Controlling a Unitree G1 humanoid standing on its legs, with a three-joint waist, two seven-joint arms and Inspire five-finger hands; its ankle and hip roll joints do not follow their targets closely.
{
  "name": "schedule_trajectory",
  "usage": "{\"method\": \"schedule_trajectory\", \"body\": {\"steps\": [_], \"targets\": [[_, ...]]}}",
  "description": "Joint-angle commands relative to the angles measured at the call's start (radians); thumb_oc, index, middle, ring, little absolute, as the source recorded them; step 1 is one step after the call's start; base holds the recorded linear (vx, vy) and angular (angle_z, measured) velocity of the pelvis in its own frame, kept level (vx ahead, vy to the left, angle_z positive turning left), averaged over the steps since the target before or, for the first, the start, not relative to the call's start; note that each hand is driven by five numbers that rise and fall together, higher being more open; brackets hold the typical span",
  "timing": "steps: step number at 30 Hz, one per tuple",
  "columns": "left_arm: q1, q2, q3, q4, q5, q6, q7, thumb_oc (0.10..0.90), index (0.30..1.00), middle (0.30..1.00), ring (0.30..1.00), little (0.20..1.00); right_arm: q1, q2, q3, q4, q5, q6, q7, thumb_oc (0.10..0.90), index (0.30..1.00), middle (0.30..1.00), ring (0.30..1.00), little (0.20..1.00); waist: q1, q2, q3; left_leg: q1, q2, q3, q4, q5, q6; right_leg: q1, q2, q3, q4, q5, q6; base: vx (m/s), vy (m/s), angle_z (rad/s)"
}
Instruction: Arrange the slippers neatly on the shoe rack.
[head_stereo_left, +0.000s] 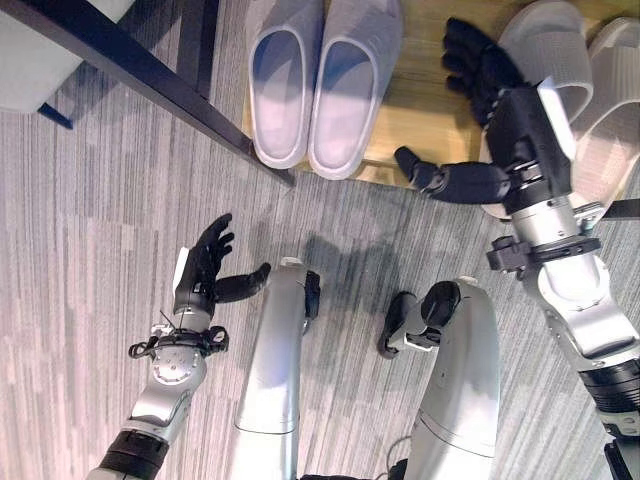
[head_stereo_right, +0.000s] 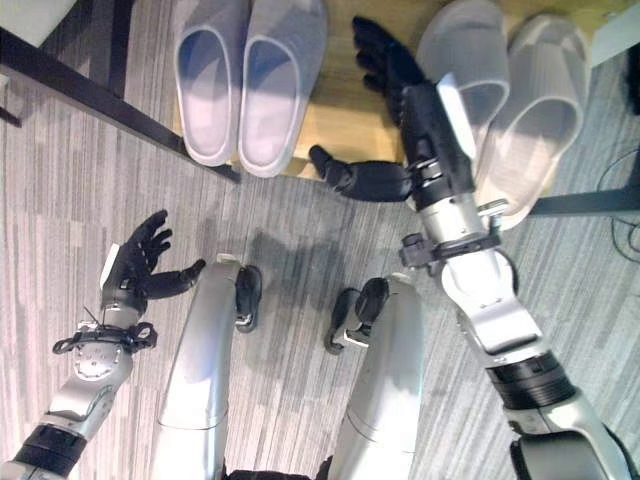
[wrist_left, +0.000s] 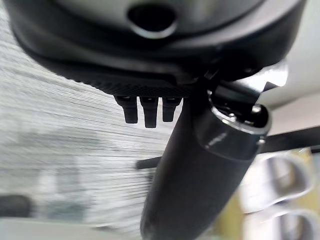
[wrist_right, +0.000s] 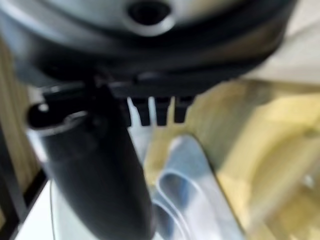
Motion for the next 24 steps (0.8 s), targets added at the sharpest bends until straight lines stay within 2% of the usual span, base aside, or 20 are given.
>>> {"method": "schedule_trajectory", "body": {"steps": [1,3,7,10,12,14,15,18,19,20,21,23,24], "targets": [[0.015,-0.002,0.027,-0.046,-0.01,-0.1,-0.035,0.8,0.9,0.9,0.9,0.9,-0.049,0.009,-0.049,-0.042,-0.132,-0.1,-0.024,0.8,0.9,0.9,0.9,0.9,-0.006,-0.02,-0.123,-0.049,-0.055,-0.003,-0.235,0.099,0.025,0.015,0.003,-0.022,-0.256,0.143,0.027,-0.15,-0.046,0.15],[0.037,-0.008,0.021,-0.039,-0.021,-0.103,-0.055,0.8,0.9,0.9,0.9,0.9,0.003,0.011,-0.041,-0.017,-0.197,-0.082,-0.025,0.8,0.9,0.9,0.9,0.9,-0.007,-0.021,-0.155,-0.018,-0.056,-0.022,-0.314,0.137,0.019,0.056,0.004,-0.055,-0.344,0.168,0.027,-0.13,-0.058,0.2],[0.095,-0.017,-0.002,-0.015,-0.036,-0.088,-0.097,0.8,0.9,0.9,0.9,0.9,0.125,0.047,-0.012,0.053,-0.275,-0.067,-0.004,0.8,0.9,0.9,0.9,0.9,-0.001,-0.033,-0.184,0.112,-0.05,-0.056,-0.487,0.206,0.0,0.203,0.014,-0.111,-0.539,0.218,0.028,-0.13,-0.097,0.22],[0.136,-0.013,-0.044,0.016,0.004,-0.068,-0.138,0.8,0.9,0.9,0.9,0.9,0.253,0.09,0.034,0.143,-0.343,-0.047,0.023,0.8,0.9,0.9,0.9,0.9,0.006,-0.047,-0.212,0.261,-0.023,-0.102,-0.675,0.277,-0.01,0.339,0.031,-0.155,-0.705,0.256,0.041,-0.08,-0.127,0.18],[0.14,-0.009,-0.054,0.027,0.009,-0.066,-0.145,0.8,0.9,0.9,0.9,0.9,0.271,0.1,0.053,0.163,-0.359,-0.041,0.029,0.8,0.9,0.9,0.9,0.9,0.007,-0.052,-0.222,0.306,-0.014,-0.114,-0.726,0.292,-0.01,0.38,0.034,-0.165,-0.752,0.263,0.044,-0.02,-0.087,0.09],[0.154,0.0,-0.074,0.035,0.017,-0.054,-0.161,0.8,0.9,0.9,0.9,0.9,0.317,0.129,0.084,0.233,-0.372,-0.034,0.037,0.8,0.9,0.9,0.9,0.9,0.014,-0.057,-0.234,0.412,0.005,-0.136,-0.844,0.335,-0.017,0.474,0.047,-0.198,-0.851,0.29,0.056,-0.01,-0.1,-0.02],[0.154,0.0,-0.074,0.035,0.017,-0.054,-0.161,0.8,0.9,0.9,0.9,0.9,0.317,0.129,0.084,0.233,-0.372,-0.034,0.037,0.8,0.9,0.9,0.9,0.9,0.014,-0.056,-0.232,0.415,0.005,-0.137,-0.845,0.335,-0.017,0.477,0.047,-0.199,-0.853,0.291,0.056,0.0,-0.088,0.13],[0.188,0.011,-0.093,0.05,0.035,-0.038,-0.192,0.8,0.9,0.9,0.9,0.9,0.377,0.167,0.123,0.351,-0.395,-0.01,0.042,0.8,0.9,0.9,0.9,0.9,0.029,-0.059,-0.26,0.592,0.028,-0.145,-1.033,0.403,-0.036,0.633,0.077,-0.243,-1.005,0.328,0.082,0.08,-0.128,0.11],[0.201,0.013,-0.099,0.068,0.038,-0.032,-0.206,0.8,0.9,0.9,0.9,0.9,0.388,0.194,0.144,0.417,-0.415,0.006,0.041,0.8,0.9,0.9,0.9,0.9,0.034,-0.066,-0.282,0.723,0.042,-0.149,-1.167,0.428,-0.042,0.763,0.099,-0.263,-1.127,0.34,0.085,0.19,-0.191,0.08],[0.213,0.014,-0.102,0.078,0.044,-0.026,-0.21,0.8,0.9,0.9,0.9,0.9,0.406,0.213,0.152,0.469,-0.416,0.015,0.046,0.8,0.9,0.9,0.9,0.9,0.038,-0.063,-0.284,0.799,0.045,-0.15,-1.229,0.452,-0.051,0.832,0.112,-0.275,-1.184,0.357,0.086,0.14,-0.148,0.09],[0.215,0.015,-0.102,0.077,0.044,-0.026,-0.21,0.8,0.9,0.9,0.9,0.9,0.406,0.215,0.153,0.471,-0.416,0.013,0.046,0.8,0.9,0.9,0.9,0.9,0.038,-0.062,-0.278,0.812,0.046,-0.152,-1.238,0.455,-0.052,0.844,0.115,-0.277,-1.193,0.36,0.086,0.12,-0.09,0.1],[0.229,0.01,-0.104,0.092,0.047,-0.015,-0.224,0.8,0.9,0.9,0.9,0.9,0.414,0.25,0.167,0.569,-0.439,0.027,0.034,0.8,0.9,0.9,0.9,0.9,0.047,-0.065,-0.301,0.946,0.056,-0.148,-1.356,0.49,-0.065,0.984,0.137,-0.295,-1.328,0.391,0.1,0.15,-0.075,0.08],[0.247,0.002,-0.109,0.106,0.053,-0.009,-0.232,0.8,0.9,0.9,0.9,0.9,0.43,0.278,0.17,0.662,-0.447,0.04,0.028,0.8,0.9,0.9,0.9,0.9,0.055,-0.054,-0.317,1.032,0.063,-0.156,-1.441,0.549,-0.071,1.067,0.153,-0.317,-1.411,0.449,0.102,0.12,-0.036,0.01]]}}
